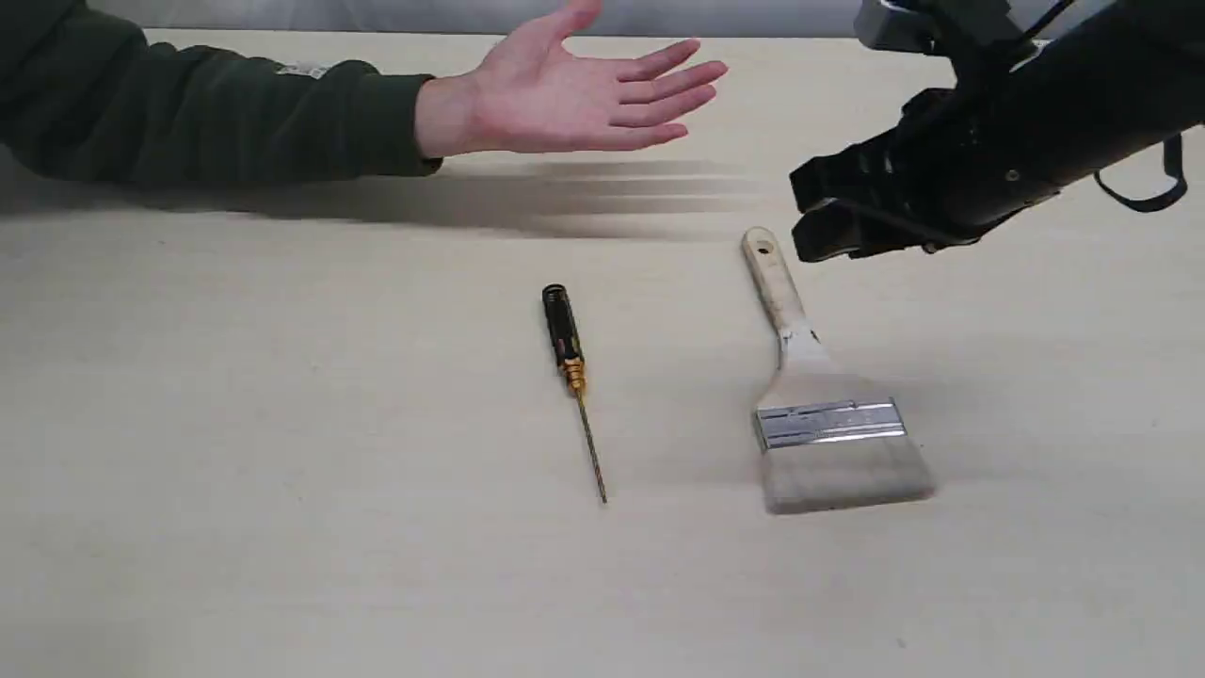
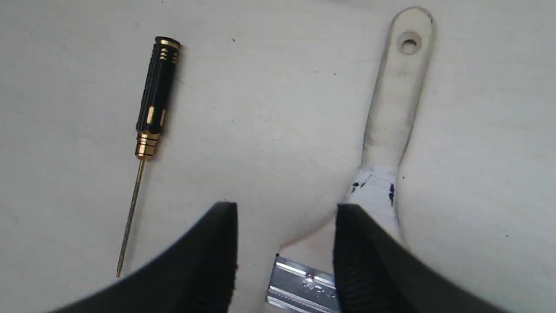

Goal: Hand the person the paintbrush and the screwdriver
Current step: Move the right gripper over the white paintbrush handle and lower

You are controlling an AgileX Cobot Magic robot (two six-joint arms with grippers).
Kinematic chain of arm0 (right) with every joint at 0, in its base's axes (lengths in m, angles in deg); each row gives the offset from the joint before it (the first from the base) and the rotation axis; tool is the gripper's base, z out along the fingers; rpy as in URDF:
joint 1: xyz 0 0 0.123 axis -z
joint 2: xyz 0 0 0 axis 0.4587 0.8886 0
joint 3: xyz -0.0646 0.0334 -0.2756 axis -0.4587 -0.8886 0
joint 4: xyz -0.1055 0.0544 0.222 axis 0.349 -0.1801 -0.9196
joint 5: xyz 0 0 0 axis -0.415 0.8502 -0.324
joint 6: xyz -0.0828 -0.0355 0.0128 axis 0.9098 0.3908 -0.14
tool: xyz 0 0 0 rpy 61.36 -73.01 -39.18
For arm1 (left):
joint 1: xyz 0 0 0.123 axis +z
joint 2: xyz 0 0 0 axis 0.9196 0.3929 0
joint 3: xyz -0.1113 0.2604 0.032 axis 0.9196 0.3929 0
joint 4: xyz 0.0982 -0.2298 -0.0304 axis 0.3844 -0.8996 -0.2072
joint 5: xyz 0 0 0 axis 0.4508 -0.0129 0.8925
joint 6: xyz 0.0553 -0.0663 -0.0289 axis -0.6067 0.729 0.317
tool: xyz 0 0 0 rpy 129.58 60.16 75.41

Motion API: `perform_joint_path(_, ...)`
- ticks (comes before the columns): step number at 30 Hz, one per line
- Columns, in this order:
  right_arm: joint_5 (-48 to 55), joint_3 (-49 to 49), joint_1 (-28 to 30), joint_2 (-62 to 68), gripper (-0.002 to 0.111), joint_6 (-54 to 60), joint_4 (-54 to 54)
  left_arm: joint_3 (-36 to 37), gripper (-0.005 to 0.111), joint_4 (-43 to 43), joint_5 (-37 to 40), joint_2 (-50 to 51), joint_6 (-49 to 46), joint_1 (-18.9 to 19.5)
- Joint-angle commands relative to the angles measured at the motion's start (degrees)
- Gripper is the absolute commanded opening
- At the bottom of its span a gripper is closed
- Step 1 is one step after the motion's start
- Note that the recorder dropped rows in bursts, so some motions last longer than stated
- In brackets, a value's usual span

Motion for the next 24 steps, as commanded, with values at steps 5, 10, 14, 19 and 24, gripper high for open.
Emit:
perform_joint_path(5, -0.3, 3.1, -0.1, 3.6, 0.04, -7.3, 5.9, 0.1, 0.0, 0.0, -0.6, -0.1, 0.1, -0.4)
perform_joint_path(10, -0.2, 4.4, -0.2, 5.7, 0.04, -9.8, 9.0, 0.1, 0.0, 0.0, -0.6, -0.1, 0.1, -0.4)
perform_joint_path(14, 0.1, 4.6, -0.2, 8.7, 0.04, -10.4, 10.0, 0.1, 0.0, 0.0, -0.6, -0.1, 0.1, -0.4)
perform_joint_path(19, -0.2, 4.6, -0.2, 12.9, 0.054, -11.1, 9.7, 0.1, 0.0, 0.0, -0.6, -0.1, 0.1, -0.4)
perform_joint_path(24, -0.8, 4.6, -0.2, 15.9, 0.057, -11.4, 9.7, 0.1, 0.0, 0.0, -0.6, -0.1, 0.1, -0.4)
